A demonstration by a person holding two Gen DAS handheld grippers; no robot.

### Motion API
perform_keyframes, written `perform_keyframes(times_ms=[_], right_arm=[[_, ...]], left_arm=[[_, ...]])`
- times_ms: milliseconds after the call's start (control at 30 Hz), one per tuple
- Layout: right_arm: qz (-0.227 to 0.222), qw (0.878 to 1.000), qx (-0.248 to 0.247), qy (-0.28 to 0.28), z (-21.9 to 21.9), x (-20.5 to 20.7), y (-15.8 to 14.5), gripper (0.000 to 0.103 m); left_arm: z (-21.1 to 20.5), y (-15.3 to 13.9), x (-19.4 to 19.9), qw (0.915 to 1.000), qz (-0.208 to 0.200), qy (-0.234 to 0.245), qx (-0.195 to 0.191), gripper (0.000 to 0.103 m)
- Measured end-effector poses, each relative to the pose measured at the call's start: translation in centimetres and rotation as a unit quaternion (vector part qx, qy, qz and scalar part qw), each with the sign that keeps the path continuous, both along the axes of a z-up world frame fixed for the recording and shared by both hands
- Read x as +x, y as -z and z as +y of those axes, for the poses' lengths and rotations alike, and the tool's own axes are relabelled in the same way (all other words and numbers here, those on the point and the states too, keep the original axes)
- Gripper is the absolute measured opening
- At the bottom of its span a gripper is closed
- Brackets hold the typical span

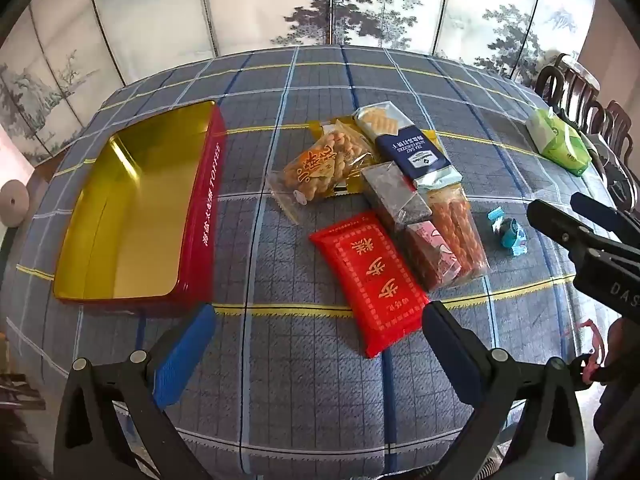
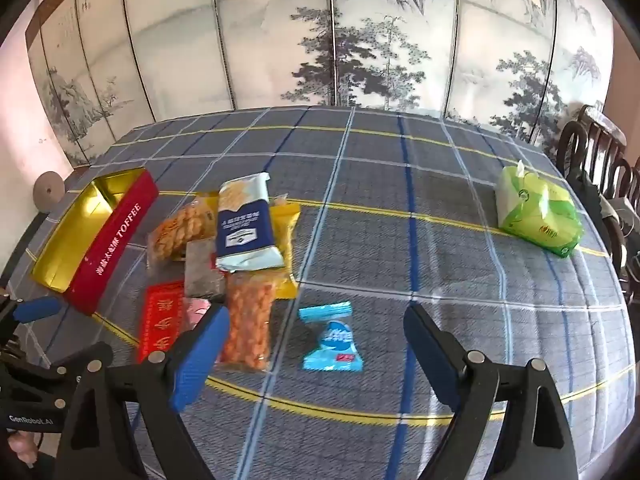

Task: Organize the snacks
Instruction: 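Move both tools toward the snacks, right tool approaching the blue candy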

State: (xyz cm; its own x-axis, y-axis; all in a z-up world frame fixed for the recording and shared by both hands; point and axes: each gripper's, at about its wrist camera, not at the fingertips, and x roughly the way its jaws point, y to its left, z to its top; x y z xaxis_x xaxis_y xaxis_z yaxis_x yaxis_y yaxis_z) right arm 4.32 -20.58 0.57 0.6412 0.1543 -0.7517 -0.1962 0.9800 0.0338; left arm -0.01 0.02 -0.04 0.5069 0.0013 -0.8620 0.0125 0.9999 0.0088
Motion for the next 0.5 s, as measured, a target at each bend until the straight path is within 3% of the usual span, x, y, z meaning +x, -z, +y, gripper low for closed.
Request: perform_keyframes(times_ms=[133,233,500], right_arm=[[-0.015,1.0,-0.014,-0.002,0.9,-0.6,0.0,0.091],[0.001,1.0,0.017,-0.005,0.8,-0.8,0.0,0.091],[0.013,0.999,0.027,-0.011,1.4,-0.8,0.1,0.091]], left_arm=[[0.0,0.1,-0.3,1.0,0.0,0.002,0.0,0.102],[-0.1,0.1,-0.8,1.0,0.002,0.0,-0.004,0.102],[1.1,0.3,-0.4,0.9998,0.015,-0.008,-0.004,0.101]])
